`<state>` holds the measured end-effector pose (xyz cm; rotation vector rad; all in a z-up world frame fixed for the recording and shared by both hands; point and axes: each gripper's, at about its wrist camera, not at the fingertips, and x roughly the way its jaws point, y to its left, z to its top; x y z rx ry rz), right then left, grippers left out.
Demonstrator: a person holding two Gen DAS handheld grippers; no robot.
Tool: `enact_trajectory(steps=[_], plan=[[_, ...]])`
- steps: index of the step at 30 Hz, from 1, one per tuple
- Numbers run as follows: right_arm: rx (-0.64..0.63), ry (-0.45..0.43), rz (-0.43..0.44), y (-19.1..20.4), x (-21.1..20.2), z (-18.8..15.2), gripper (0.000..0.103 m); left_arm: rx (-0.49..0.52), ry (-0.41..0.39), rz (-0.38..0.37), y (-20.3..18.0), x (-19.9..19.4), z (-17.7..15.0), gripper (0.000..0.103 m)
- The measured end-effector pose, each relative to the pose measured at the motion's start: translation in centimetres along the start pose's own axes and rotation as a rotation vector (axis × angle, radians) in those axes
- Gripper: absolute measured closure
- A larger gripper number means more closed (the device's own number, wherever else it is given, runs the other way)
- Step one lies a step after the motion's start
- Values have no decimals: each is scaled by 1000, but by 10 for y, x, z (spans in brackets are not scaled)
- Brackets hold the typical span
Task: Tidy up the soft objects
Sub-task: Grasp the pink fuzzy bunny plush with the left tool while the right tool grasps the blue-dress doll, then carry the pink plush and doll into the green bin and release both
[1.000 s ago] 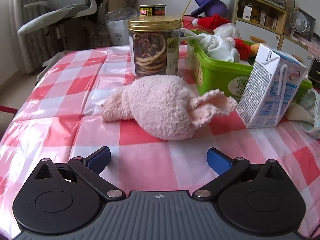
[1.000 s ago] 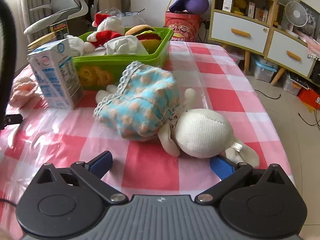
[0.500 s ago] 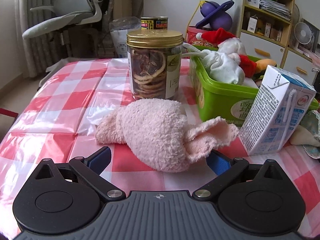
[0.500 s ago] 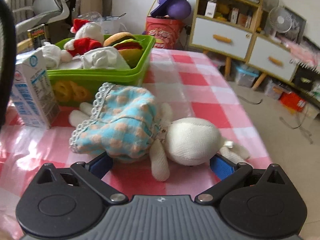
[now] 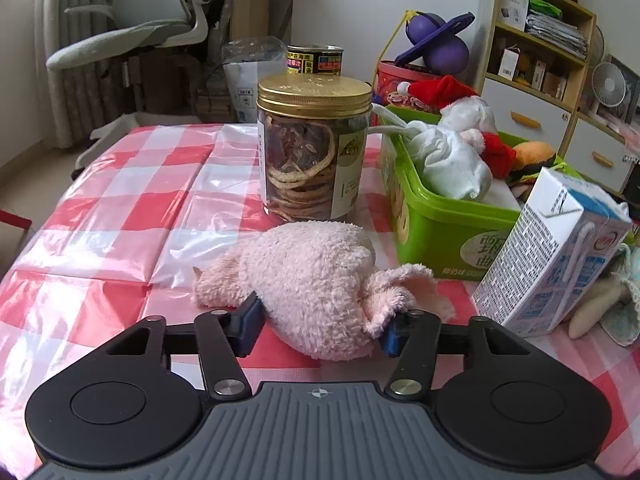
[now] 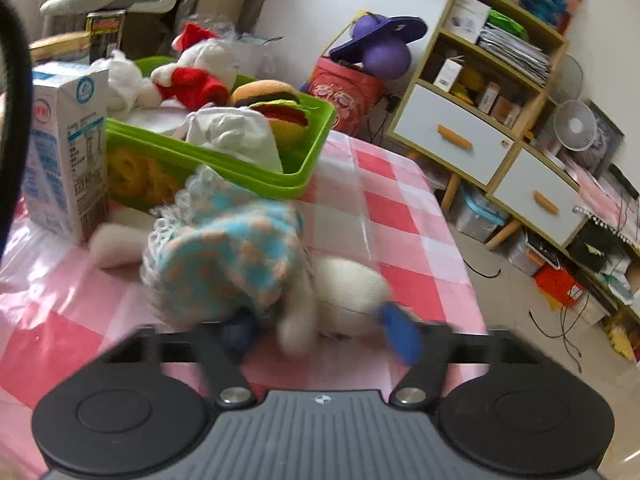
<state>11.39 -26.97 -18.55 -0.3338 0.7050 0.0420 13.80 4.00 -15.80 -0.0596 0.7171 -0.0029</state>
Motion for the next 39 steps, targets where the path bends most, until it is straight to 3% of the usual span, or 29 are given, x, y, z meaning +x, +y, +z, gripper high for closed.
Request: enact_trajectory(steps=[3, 9, 16, 23, 32, 39], plan=[[38, 34, 44, -7, 1, 1, 99, -10, 3, -34, 2, -5, 3, 50], [212, 44, 173, -37, -19, -4, 101, -24, -22, -92, 6, -31, 13, 50], [280, 22, 220, -60, -52, -2, 101, -52, -77, -185, 2, -62, 35, 50], [337, 10, 266, -65, -76, 22, 101, -22, -105, -247, -19, -75, 62, 50], [513, 36, 359, -67, -61, 92, 100, 50, -75, -344, -60, -53, 109, 49], [584, 98, 373, -56, -18, 120, 99, 116, -6, -354, -77, -5, 123, 49]])
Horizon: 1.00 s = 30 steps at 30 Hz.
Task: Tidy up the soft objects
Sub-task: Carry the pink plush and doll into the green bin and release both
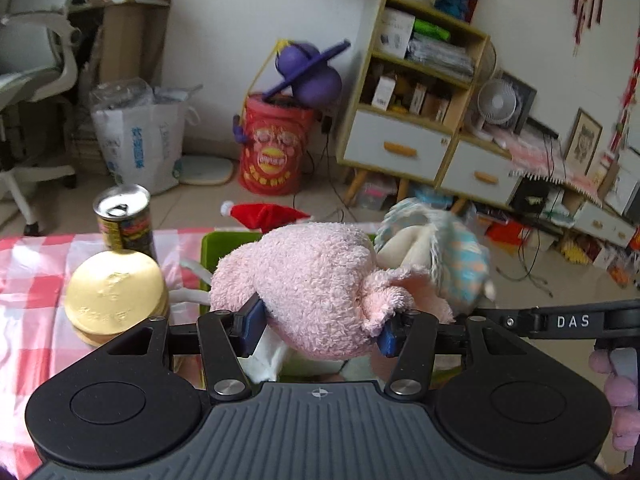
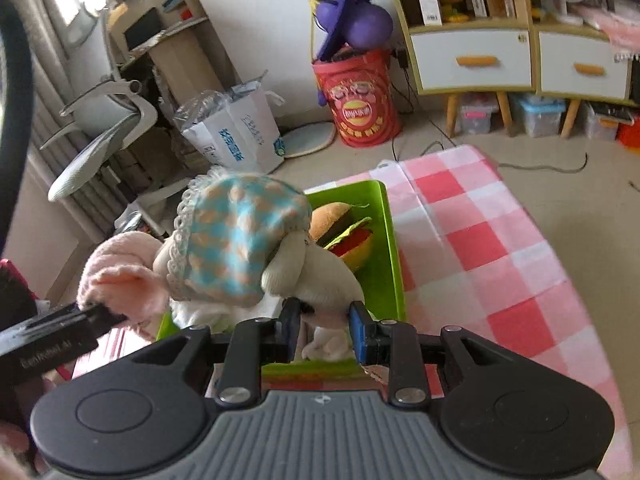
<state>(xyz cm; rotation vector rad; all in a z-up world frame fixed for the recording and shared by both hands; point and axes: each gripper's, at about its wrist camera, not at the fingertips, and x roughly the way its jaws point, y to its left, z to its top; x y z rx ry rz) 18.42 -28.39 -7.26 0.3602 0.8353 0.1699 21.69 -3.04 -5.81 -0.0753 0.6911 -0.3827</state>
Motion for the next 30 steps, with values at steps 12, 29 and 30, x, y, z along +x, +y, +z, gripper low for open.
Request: enact_trajectory(steps=[12, 29, 30], plan=[[30, -4, 10, -9, 25, -2, 61, 25, 28, 22, 4, 30, -8, 9], [-42, 43, -130, 12, -89, -59, 41, -104, 188, 342, -21, -92, -60, 5], [-44, 38, -131, 16, -98, -63, 37, -116, 184, 349, -24, -102, -62, 5]])
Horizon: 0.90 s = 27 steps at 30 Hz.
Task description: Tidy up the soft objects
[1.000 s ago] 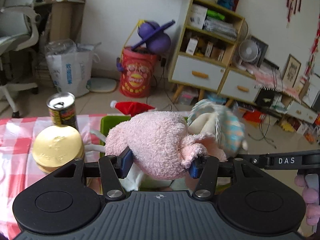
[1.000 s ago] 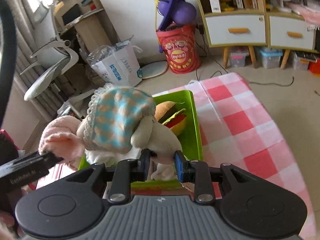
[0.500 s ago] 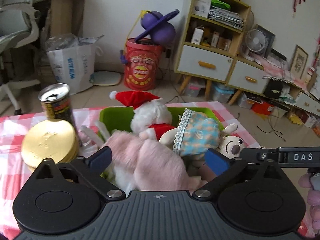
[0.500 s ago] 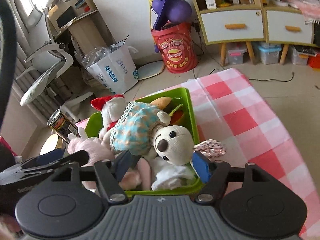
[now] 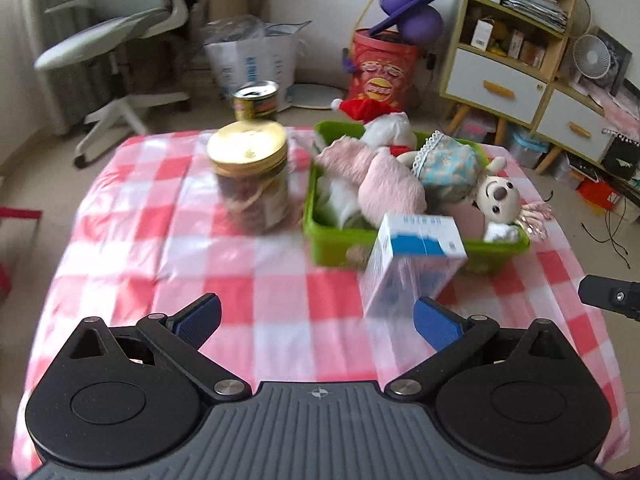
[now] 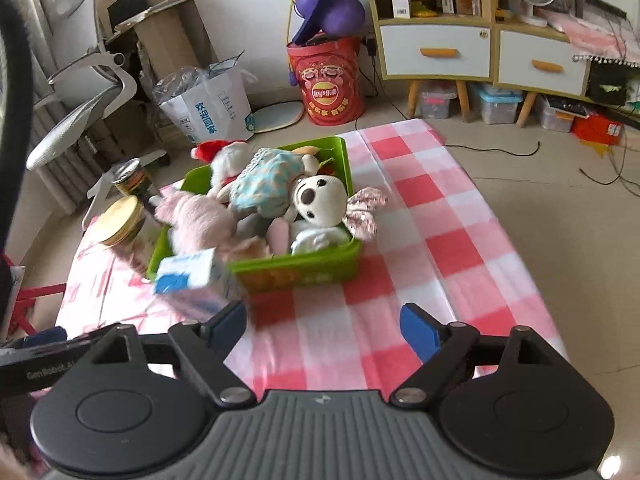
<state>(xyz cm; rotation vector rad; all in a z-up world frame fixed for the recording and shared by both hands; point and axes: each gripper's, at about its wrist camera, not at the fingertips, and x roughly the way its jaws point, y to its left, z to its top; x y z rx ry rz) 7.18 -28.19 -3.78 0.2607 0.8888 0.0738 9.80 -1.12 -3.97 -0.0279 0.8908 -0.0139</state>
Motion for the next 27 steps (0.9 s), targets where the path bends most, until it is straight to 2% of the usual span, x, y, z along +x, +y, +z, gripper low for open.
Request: enact_trajectory(steps=[4, 9, 15, 27], plan=[[-12, -25, 8, 10, -30, -18, 30, -26, -1, 1, -1, -32, -16, 5], [-89, -48, -23, 30, -50, -36, 29, 21, -28, 8, -17, -53, -26, 5], [-110, -75, -26, 31, -61, -36, 28, 33, -29, 21, -24, -55, -29, 5], [-114, -52, -39, 27, -53, -37, 28, 49, -21, 42, -27, -54, -33, 5]])
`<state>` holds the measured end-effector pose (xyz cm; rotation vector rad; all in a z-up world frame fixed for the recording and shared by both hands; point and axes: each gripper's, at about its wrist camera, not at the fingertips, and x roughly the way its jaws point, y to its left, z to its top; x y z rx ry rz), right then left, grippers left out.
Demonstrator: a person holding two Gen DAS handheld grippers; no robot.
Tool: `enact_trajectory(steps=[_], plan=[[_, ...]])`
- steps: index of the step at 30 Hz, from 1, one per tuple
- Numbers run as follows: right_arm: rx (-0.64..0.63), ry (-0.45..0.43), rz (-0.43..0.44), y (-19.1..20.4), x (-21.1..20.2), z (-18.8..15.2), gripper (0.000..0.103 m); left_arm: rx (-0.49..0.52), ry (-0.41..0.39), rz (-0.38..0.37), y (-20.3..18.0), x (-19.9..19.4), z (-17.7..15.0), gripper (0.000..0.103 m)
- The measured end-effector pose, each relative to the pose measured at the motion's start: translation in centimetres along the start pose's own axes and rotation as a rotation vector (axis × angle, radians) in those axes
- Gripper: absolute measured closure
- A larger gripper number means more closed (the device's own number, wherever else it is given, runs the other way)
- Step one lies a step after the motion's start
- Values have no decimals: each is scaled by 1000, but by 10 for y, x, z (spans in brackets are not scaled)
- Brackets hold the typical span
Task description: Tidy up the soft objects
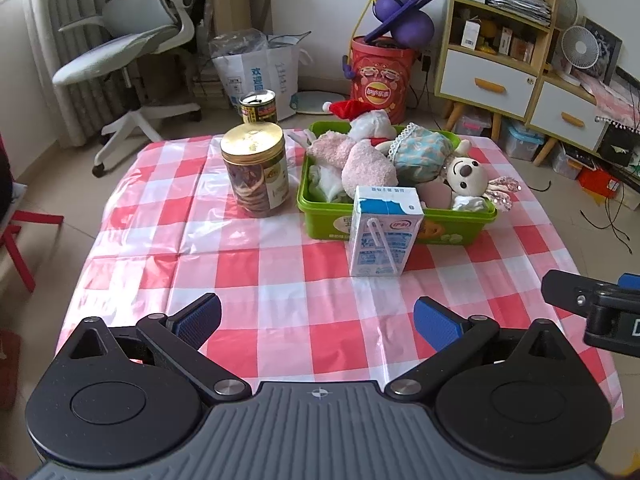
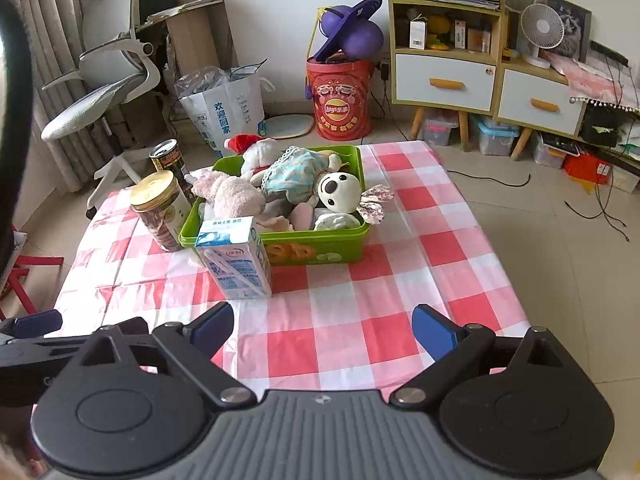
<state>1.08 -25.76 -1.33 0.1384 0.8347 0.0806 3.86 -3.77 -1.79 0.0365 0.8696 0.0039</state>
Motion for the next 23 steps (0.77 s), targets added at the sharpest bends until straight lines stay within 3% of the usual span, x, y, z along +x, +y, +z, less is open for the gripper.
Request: enact_trajectory(steps=[23], plan=[[-19, 12, -3, 3, -1, -2, 28, 14, 21, -26, -4, 3, -2, 5]])
